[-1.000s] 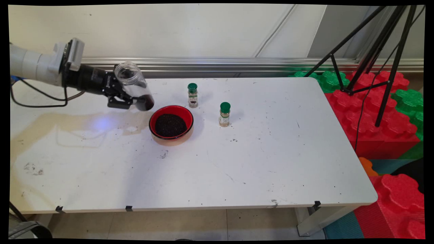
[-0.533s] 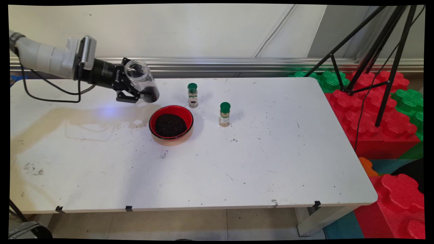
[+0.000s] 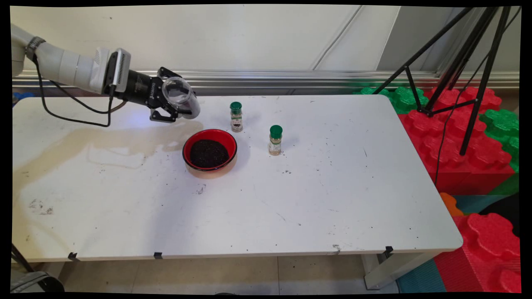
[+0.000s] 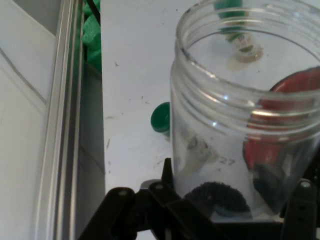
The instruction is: Pour the black seasoning powder in the red bowl
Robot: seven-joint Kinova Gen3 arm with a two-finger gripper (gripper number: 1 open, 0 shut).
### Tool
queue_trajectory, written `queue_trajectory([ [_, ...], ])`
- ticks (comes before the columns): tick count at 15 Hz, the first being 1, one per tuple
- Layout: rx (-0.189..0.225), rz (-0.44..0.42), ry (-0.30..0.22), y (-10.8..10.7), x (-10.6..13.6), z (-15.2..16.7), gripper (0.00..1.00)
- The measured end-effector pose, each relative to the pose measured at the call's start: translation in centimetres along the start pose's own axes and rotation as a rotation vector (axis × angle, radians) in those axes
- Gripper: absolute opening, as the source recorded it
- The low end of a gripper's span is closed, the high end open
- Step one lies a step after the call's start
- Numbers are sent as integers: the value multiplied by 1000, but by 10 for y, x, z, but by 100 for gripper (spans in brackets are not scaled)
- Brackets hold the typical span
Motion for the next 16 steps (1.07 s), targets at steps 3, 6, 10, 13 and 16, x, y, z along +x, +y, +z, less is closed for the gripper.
queue_trajectory([
  [3, 3, 96, -19, -1, 0, 7, 0],
  [6, 7, 170, -34, 0, 1, 13, 0],
  [10, 18, 253, -51, 1, 3, 21, 0],
  [13, 32, 314, -66, 0, 6, 28, 0],
  [16, 47, 370, -81, -1, 9, 33, 0],
])
